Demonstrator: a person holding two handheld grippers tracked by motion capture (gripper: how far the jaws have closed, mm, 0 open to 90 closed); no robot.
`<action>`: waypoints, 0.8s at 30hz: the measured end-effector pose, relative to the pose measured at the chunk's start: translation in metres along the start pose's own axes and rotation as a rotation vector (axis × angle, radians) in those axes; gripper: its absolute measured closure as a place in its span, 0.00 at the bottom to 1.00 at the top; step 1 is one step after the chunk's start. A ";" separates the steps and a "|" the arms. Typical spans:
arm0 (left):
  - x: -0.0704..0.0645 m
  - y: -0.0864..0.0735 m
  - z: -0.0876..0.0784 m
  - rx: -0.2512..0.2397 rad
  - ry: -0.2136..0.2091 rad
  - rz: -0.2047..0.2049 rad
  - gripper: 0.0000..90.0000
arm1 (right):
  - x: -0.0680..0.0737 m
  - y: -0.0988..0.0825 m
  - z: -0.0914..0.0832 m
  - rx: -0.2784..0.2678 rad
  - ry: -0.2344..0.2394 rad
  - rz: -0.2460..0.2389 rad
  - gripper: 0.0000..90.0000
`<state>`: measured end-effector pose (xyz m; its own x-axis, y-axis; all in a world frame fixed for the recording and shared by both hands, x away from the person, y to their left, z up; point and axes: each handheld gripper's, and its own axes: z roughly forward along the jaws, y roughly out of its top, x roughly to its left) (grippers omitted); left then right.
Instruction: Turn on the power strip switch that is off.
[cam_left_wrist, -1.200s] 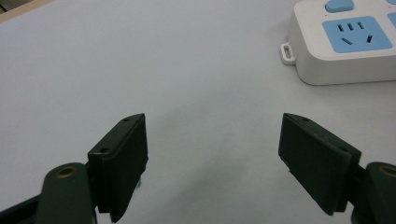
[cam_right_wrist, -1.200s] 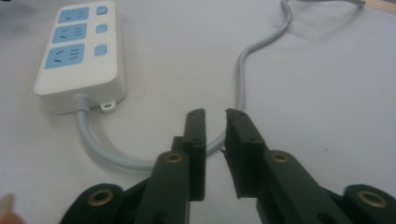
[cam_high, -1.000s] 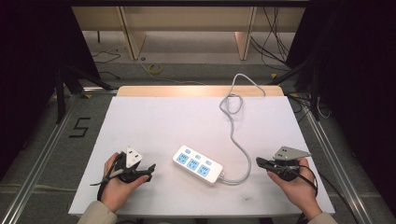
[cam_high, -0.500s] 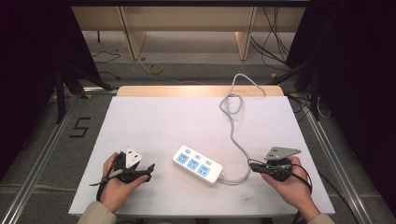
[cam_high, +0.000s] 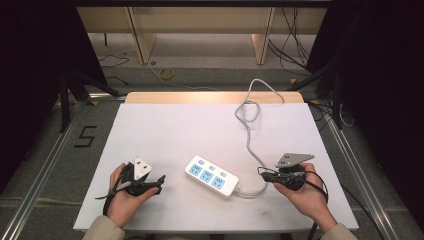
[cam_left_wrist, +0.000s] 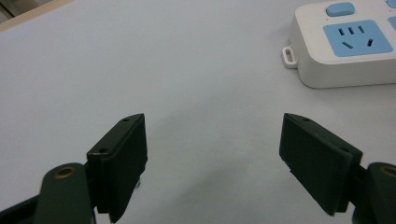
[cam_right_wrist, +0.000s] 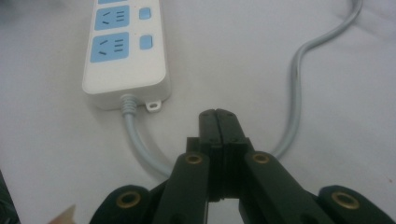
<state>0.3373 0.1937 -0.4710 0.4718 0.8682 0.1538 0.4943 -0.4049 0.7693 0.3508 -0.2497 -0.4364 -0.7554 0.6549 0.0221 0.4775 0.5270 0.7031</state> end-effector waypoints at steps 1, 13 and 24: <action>0.000 0.000 0.000 0.001 0.000 0.001 0.26 | 0.000 0.000 0.000 0.000 0.000 0.000 1.00; -0.001 0.000 0.000 0.006 -0.003 0.007 0.26 | 0.002 0.013 0.004 0.019 0.011 -0.014 1.00; -0.001 0.000 0.000 0.004 -0.003 0.014 0.26 | 0.005 0.024 0.007 0.040 0.022 -0.031 1.00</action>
<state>0.3368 0.1928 -0.4716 0.4810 0.8616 0.1620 0.4907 -0.4177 0.7646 0.3619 -0.2302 -0.4241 -0.7794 0.6264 0.0169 0.4714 0.5683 0.6744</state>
